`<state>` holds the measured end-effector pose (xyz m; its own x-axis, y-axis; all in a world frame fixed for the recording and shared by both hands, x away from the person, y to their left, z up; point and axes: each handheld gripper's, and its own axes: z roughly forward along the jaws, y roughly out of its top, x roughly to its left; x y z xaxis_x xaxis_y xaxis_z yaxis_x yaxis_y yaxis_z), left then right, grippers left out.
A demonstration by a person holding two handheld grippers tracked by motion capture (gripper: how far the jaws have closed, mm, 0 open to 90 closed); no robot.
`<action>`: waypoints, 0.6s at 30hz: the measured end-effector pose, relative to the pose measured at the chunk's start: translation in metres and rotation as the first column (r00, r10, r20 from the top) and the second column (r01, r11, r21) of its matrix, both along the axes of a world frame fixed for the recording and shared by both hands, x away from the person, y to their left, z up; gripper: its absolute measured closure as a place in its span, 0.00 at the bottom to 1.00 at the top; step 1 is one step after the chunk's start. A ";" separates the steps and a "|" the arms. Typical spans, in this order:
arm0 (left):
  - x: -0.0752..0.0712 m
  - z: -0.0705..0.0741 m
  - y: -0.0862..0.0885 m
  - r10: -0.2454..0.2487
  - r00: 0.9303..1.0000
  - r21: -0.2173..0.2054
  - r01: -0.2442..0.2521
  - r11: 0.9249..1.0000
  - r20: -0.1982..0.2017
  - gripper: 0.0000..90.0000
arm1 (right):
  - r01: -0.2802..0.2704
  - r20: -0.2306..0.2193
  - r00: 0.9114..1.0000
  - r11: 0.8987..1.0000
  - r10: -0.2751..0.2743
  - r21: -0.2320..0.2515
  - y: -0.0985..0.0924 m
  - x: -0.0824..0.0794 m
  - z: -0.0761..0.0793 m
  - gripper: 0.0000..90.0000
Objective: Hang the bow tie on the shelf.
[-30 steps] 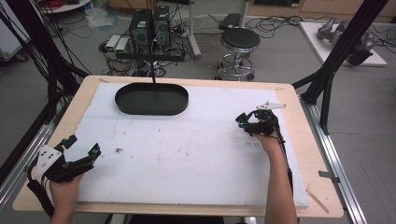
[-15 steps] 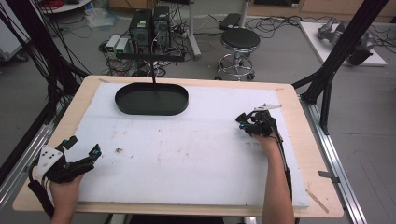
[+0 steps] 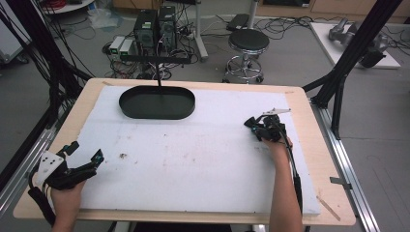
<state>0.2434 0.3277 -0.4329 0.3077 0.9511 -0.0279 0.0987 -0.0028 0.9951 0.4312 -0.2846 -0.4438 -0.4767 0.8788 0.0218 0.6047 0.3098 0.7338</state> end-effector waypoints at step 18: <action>-0.003 0.002 0.002 0.007 1.000 -0.005 -0.007 1.000 0.014 0.13 | -0.083 0.288 0.957 0.986 0.039 0.142 0.020 -0.034 0.049 0.85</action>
